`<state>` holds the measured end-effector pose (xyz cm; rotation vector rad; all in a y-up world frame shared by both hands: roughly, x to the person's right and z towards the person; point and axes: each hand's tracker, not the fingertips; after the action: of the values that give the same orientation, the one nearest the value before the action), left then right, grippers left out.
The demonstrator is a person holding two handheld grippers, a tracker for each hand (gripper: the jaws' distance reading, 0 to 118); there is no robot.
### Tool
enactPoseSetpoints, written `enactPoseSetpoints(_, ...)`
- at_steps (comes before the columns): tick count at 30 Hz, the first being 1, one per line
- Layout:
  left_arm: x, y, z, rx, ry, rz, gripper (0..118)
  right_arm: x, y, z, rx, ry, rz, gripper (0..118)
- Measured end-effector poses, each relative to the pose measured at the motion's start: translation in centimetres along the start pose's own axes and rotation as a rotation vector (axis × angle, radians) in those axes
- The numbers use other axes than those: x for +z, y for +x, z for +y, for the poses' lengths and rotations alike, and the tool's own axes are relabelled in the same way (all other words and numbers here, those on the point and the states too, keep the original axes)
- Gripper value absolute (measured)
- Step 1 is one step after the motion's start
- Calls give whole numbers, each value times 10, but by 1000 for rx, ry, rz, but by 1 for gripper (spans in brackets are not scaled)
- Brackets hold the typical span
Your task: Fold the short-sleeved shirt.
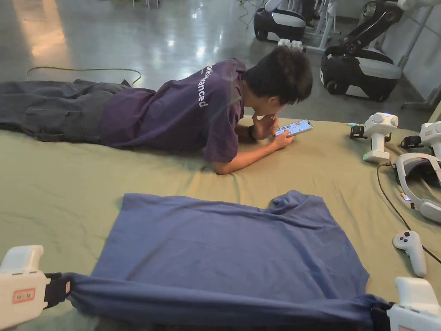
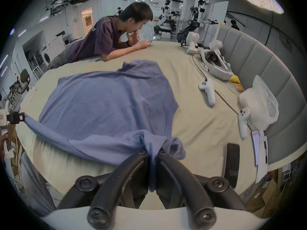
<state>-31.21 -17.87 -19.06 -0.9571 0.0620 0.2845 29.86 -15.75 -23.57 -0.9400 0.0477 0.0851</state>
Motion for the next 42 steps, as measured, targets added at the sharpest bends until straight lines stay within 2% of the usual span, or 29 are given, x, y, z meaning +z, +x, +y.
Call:
enactPoseSetpoints(3, -23, 1, 28, 14, -2, -2, 8, -23, -3, 28, -11, 4, 1, 6)
enactPoseSetpoints(8, -71, 4, 67, 8, -44, 23, 8, -76, -9, 56, 64, -19, -12, 6)
enactPoseSetpoints(16, -121, 10, 85, -52, -123, 58, 8, -126, -12, 62, 62, -92, -37, 9)
enactPoseSetpoints(17, -123, 11, 86, -57, -127, 61, 9, -126, -13, 60, 63, -89, -42, 13)
enactPoseSetpoints(19, -125, 13, 86, -54, -125, 66, 26, -123, -16, 60, 55, -78, -82, 37)
enactPoseSetpoints(21, -117, 17, 84, -68, -96, 80, 45, -109, -18, 59, 45, -22, -111, 55)
enactPoseSetpoints(22, -114, 18, 83, -74, -83, 70, 51, -102, -18, 60, 31, 13, -112, 56)
enactPoseSetpoints(26, -86, 31, 81, -105, 28, -3, 52, -60, -23, 64, -40, 206, -61, 56)
enactPoseSetpoints(29, -58, 48, 78, -127, 146, -37, 52, -28, -37, 66, -54, 362, -45, 56)
enactPoseSetpoints(32, -21, 72, 70, -127, 310, -74, 52, 10, -59, 60, -59, 597, -33, 56)
enactPoseSetpoints(34, -2, 85, 62, -138, 428, -68, 51, 29, -77, 55, -57, 702, -55, 56)
enactPoseSetpoints(36, 16, 100, 54, -150, 511, -40, 47, 44, -92, 50, -52, 780, -90, 50)
enactPoseSetpoints(37, 25, 109, 50, -173, 539, -41, 42, 49, -101, 48, -56, 824, -118, 42)
enactPoseSetpoints(39, 37, 121, 45, -189, 571, -30, 18, 58, -110, 42, -48, 884, -140, 19)
enactPoseSetpoints(41, 48, 130, 37, -201, 613, -19, 7, 60, -118, 40, -43, 894, -156, 13)
enactPoseSetpoints(42, 52, 132, 35, -208, 629, -29, 3, 62, -120, 38, -45, 894, -147, 2)
